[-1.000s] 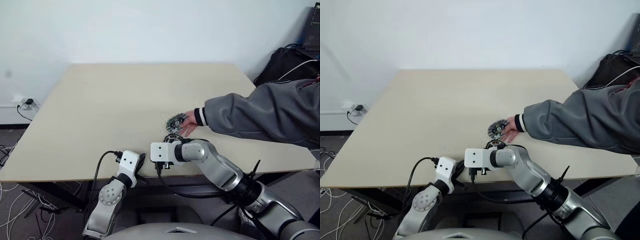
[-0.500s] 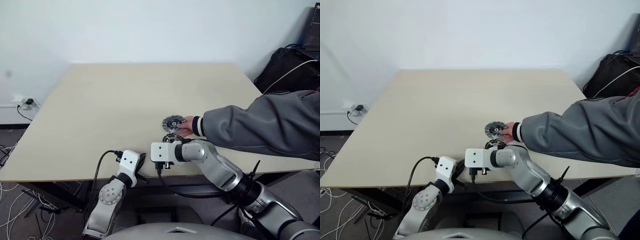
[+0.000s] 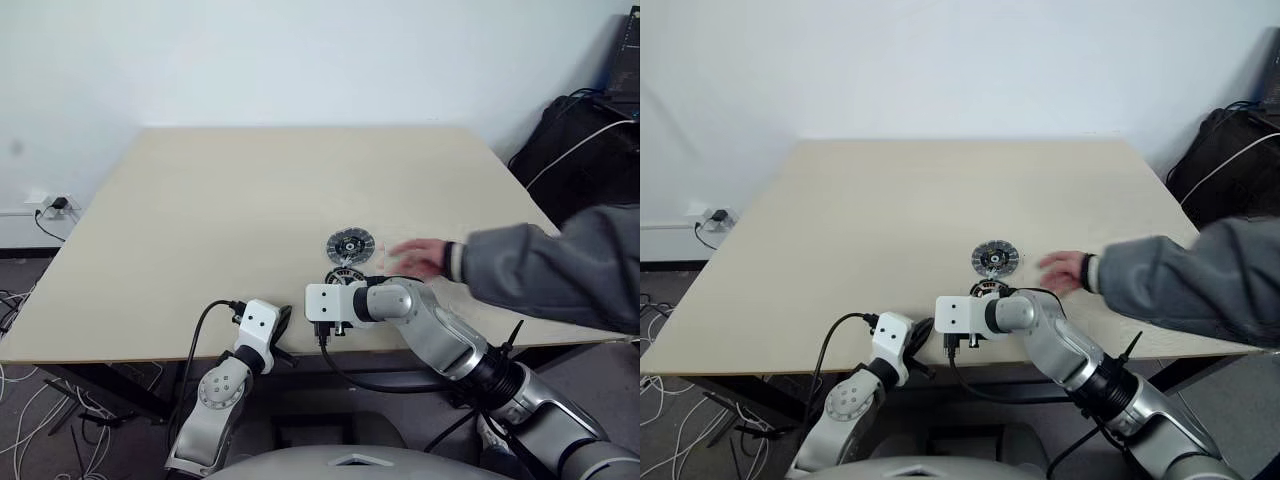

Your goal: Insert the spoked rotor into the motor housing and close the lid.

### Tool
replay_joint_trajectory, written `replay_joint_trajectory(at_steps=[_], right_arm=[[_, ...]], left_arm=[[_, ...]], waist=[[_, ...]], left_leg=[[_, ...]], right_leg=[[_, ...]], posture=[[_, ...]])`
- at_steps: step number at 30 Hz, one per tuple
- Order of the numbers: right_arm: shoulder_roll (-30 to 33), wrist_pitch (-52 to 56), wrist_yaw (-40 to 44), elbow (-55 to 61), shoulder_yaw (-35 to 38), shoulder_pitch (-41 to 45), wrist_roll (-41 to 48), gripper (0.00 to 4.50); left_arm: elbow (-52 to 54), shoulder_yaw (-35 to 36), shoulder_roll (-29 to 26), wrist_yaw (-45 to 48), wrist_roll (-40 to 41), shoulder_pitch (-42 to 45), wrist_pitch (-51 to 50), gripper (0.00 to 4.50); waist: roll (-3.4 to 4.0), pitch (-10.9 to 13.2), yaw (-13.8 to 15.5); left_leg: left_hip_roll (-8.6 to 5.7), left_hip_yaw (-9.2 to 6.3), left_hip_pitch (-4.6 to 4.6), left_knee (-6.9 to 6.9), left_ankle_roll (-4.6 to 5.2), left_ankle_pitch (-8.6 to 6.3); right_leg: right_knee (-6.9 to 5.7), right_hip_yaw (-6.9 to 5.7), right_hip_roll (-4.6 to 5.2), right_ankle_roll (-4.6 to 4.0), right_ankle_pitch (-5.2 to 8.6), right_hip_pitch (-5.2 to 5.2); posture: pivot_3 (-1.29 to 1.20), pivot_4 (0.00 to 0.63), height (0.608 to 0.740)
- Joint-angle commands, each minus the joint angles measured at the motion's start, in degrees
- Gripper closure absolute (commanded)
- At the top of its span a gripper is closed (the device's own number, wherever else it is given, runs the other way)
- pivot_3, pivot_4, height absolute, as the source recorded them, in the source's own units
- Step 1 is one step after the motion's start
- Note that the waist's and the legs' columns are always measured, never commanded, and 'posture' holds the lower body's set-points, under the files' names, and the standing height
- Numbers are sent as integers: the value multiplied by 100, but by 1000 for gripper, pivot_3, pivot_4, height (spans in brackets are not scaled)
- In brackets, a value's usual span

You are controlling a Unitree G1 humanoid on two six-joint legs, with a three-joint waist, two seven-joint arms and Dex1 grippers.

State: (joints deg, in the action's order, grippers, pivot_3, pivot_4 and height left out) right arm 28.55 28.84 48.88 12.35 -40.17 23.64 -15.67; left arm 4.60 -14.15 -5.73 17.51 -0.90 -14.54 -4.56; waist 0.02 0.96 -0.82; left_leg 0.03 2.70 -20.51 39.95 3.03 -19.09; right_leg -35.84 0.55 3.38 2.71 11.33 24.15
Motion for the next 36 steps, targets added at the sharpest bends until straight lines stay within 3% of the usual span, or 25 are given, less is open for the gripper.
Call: replay_joint_trajectory(at_steps=[1, 14, 36], right_arm=[[-33, -87, 33, 76, 169, 128, -48, 2298], [535, -235, 537, -402, -24, 527, -655, 2298], [795, -723, 949, -1072, 225, 529, -880, 2298]], left_arm=[[110, -11, 24, 3, 71, 69, 50, 4500], [119, 4, 31, -18, 71, 62, 42, 4500], [100, 0, 58, -87, 88, 54, 73, 4500]], waist=[[0, 0, 1], [0, 1, 10], [0, 1, 10]], left_leg=[[0, 0, 0, 0, 0, 0], [1, -5, 31, 8, 6, -2], [24, 1, 51, 7, 8, -3]], right_leg=[[0, 0, 0, 0, 0, 0], [3, -1, 2, 1, 0, -39], [2, 1, 3, 1, 1, -56]], posture=[[0, 0, 740], [0, 0, 740], [0, 0, 740]])
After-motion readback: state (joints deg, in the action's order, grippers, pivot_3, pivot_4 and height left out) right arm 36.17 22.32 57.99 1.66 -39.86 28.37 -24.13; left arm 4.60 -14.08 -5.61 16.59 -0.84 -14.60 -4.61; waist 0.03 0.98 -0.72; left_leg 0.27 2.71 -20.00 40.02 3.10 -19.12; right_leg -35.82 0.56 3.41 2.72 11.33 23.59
